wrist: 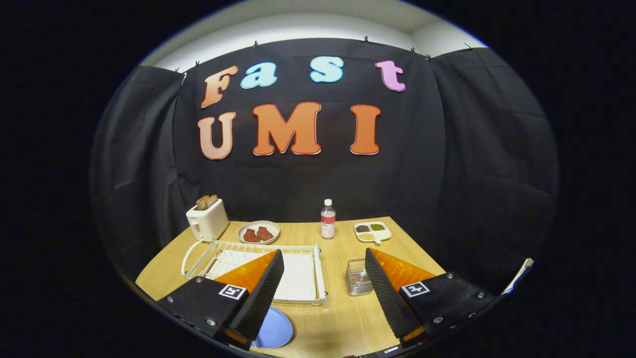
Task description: Take the plate from the dish rack, then take the spoon from the basket and place it into the plate.
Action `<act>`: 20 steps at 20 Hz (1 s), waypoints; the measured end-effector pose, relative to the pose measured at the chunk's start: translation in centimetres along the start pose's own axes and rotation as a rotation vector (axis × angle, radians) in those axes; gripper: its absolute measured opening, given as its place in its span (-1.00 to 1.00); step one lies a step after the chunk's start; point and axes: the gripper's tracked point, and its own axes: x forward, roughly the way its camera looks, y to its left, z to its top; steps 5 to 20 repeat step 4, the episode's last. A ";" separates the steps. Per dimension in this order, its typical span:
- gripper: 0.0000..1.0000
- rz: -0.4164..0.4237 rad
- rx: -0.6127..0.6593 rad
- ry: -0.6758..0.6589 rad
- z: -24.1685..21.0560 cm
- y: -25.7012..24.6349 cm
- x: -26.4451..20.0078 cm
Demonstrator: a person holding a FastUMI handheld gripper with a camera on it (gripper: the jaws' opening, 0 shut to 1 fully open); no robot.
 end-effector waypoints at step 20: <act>0.95 -0.015 0.010 -0.036 1.0 -1.0 0.7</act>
